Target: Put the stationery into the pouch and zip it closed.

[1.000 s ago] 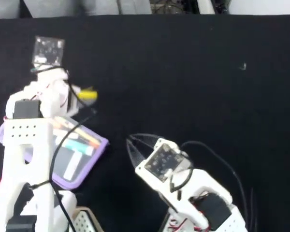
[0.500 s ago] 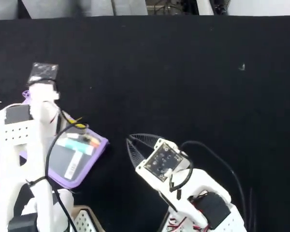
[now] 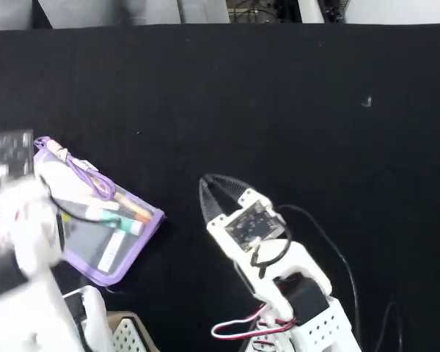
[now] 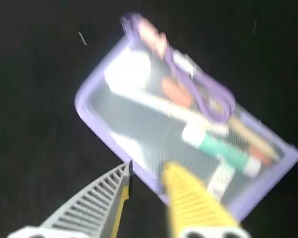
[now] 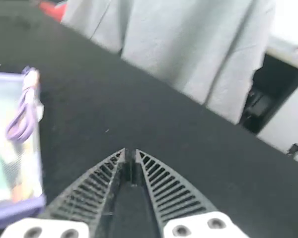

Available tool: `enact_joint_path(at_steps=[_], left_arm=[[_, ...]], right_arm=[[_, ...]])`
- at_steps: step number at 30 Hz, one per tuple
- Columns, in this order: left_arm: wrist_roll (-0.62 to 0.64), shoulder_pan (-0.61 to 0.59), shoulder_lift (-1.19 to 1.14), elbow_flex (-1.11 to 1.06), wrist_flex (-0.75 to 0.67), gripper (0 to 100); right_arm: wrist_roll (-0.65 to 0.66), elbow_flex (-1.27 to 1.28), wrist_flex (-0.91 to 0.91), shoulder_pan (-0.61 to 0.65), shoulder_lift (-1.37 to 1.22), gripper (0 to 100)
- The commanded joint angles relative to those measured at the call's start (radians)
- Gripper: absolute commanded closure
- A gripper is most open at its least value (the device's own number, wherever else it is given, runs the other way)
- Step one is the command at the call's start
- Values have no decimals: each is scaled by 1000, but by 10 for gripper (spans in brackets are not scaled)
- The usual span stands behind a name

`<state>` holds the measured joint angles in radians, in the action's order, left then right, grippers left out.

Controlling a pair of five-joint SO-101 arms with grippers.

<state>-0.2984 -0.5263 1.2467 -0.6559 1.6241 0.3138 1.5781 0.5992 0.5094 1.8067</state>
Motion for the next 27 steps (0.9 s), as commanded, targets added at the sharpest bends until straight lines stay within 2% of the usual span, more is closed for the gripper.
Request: enact_joint_path(at_steps=[1, 3, 7, 13, 16, 21, 24, 27], left_arm=[[-11, -4, 422, -108, 6, 953], [-11, 1, 600, -151, 9, 953], [-5, 30, 508, -148, -14, 953], [-3, 291, 516, -410, -224, 953], [-3, 360, 572, -616, -295, 953], [-3, 348, 578, -828, -318, 952], [-3, 278, 577, -906, -359, 949], [-2, 262, 577, -934, -354, 949]], right_arm=[[9, -2, -44, -81, 96, 986], [9, 4, -43, -132, 90, 986], [2, 16, -41, -256, 87, 986], [2, 64, 40, -331, 87, 986], [2, 77, 115, -331, 85, 986], [-29, 77, 308, -331, 85, 986], [-183, 77, 402, -333, 85, 986], [-319, 77, 413, -382, 87, 984]])
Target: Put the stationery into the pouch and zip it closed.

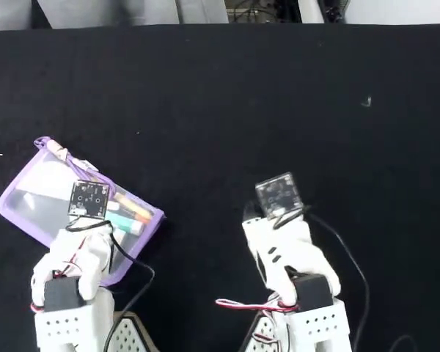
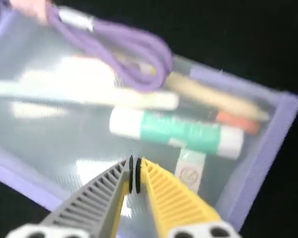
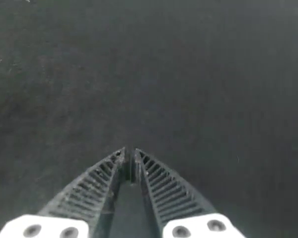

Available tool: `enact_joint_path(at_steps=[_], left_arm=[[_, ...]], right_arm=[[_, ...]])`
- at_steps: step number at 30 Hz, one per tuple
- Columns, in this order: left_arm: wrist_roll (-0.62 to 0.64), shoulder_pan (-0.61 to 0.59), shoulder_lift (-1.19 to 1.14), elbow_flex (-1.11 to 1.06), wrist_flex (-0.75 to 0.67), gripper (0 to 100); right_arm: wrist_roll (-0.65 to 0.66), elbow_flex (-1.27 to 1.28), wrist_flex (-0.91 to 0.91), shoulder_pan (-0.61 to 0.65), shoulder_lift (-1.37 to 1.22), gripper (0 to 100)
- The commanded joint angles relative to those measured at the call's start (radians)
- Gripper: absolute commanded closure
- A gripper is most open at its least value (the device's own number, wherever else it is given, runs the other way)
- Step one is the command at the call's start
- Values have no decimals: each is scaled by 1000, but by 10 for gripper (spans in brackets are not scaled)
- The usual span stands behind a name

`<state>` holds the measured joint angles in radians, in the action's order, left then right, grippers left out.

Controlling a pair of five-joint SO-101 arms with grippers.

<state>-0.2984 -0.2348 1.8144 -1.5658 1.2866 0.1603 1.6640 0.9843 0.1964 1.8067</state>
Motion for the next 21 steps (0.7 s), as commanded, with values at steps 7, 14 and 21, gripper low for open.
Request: enact_joint_path(at_steps=[7, 14, 21], left_arm=[[-3, -22, 8, -104, -6, 953], [-3, 24, 6, -131, -9, 953], [-6, 30, 5, -131, -9, 953]], right_arm=[[-204, 19, 176, -155, 87, 984], [-204, 19, 308, -160, 88, 985], [-204, 19, 321, -160, 87, 985]])
